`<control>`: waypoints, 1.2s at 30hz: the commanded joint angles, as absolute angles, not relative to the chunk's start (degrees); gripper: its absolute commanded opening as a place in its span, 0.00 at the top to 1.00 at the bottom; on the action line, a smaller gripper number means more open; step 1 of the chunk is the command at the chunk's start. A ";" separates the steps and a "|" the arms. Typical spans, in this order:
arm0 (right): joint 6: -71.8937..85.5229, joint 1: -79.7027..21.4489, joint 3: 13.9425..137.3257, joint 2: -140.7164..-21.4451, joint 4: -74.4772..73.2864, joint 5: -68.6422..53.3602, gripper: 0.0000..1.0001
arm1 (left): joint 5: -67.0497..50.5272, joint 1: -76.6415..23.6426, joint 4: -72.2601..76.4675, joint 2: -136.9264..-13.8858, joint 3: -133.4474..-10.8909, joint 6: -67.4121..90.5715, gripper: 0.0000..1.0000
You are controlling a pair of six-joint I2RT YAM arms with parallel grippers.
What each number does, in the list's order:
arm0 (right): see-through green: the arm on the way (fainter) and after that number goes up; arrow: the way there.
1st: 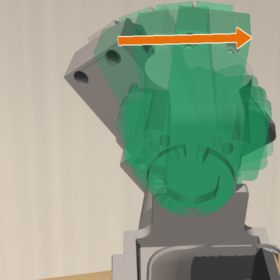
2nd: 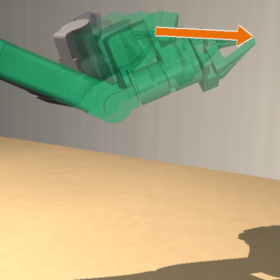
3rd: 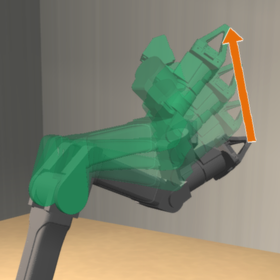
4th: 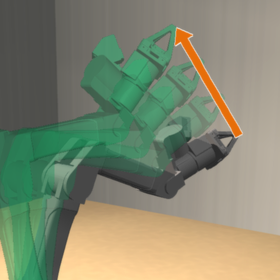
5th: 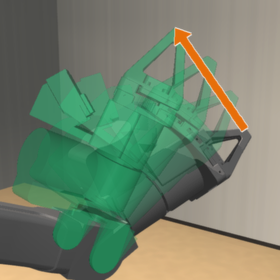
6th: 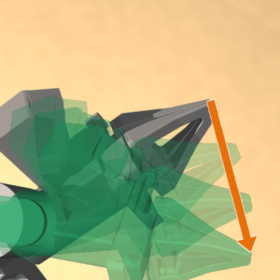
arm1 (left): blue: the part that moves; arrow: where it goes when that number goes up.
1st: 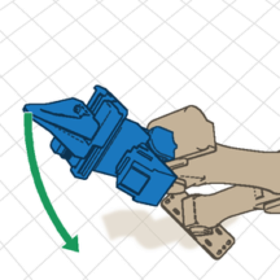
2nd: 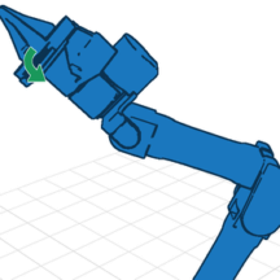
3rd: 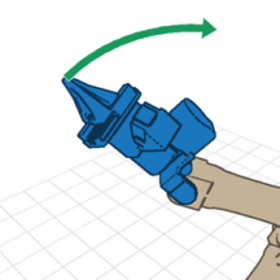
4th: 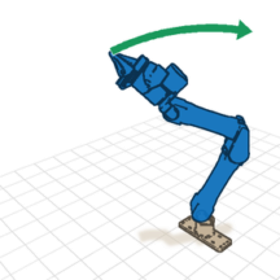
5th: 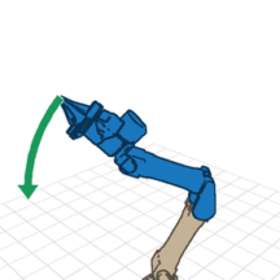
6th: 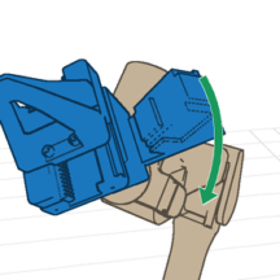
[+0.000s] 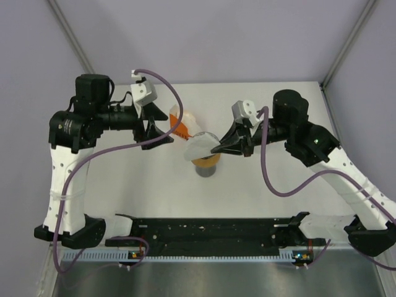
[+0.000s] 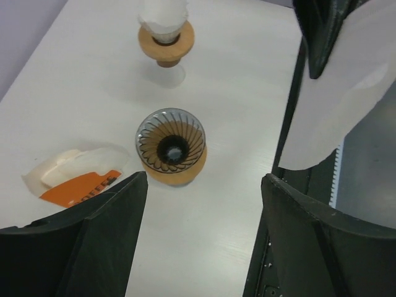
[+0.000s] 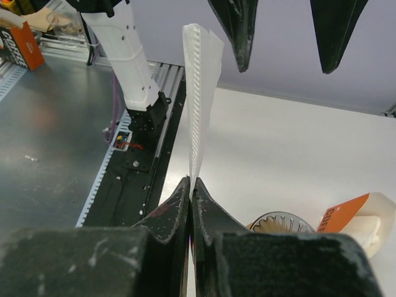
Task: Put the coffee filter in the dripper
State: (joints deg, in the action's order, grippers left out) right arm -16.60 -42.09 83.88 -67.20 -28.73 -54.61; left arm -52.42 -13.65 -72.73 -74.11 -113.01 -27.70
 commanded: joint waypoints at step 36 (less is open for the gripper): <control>-19.60 -41.57 83.76 -66.97 -31.82 -57.83 1.00 | -56.87 -24.17 -68.30 -74.00 -106.44 -27.08 0.43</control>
